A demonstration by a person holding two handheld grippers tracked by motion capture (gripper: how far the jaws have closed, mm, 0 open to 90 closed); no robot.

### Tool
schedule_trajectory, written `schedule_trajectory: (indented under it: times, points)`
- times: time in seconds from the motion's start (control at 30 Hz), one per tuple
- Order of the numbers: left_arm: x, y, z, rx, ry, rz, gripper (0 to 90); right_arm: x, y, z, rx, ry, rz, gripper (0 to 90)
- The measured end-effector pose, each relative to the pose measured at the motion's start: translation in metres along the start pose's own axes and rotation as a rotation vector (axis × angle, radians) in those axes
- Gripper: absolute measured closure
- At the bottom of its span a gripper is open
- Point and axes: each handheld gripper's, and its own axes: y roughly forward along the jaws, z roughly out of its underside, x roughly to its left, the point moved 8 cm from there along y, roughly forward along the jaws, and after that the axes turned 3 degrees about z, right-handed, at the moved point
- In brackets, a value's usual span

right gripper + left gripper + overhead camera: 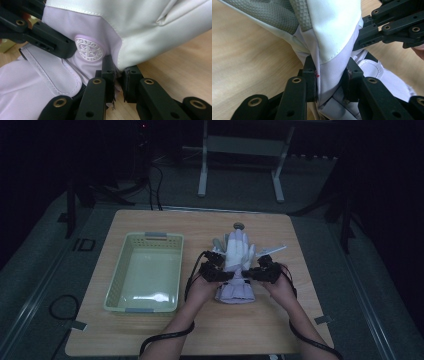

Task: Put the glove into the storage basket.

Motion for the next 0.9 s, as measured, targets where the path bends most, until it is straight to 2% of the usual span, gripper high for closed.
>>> schedule_trajectory:
  times: [0.13,0.27,0.37,0.47,0.63,0.9]
  points:
    - [-0.007,-0.014,-0.007,-0.009,0.030,0.002,70.5,0.007,-0.013,-0.007,-0.028,-0.031,0.023,81.7]
    - [-0.014,-0.032,-0.014,-0.019,0.062,0.004,70.9,0.016,-0.028,-0.019,-0.069,-0.039,0.006,81.7]
    - [-0.017,-0.047,-0.019,-0.022,0.081,-0.010,70.8,0.024,-0.036,-0.029,-0.086,-0.047,0.007,81.7]
    - [-0.019,-0.057,-0.023,-0.039,0.074,-0.005,70.5,0.030,-0.042,-0.038,-0.093,-0.055,0.014,81.7]
    - [-0.018,-0.079,-0.028,-0.043,0.091,-0.016,70.6,0.043,-0.049,-0.053,-0.117,-0.071,0.003,81.7]
    - [-0.010,-0.109,-0.027,-0.046,0.089,-0.044,70.6,0.064,-0.048,-0.076,-0.128,-0.094,-0.007,81.6]
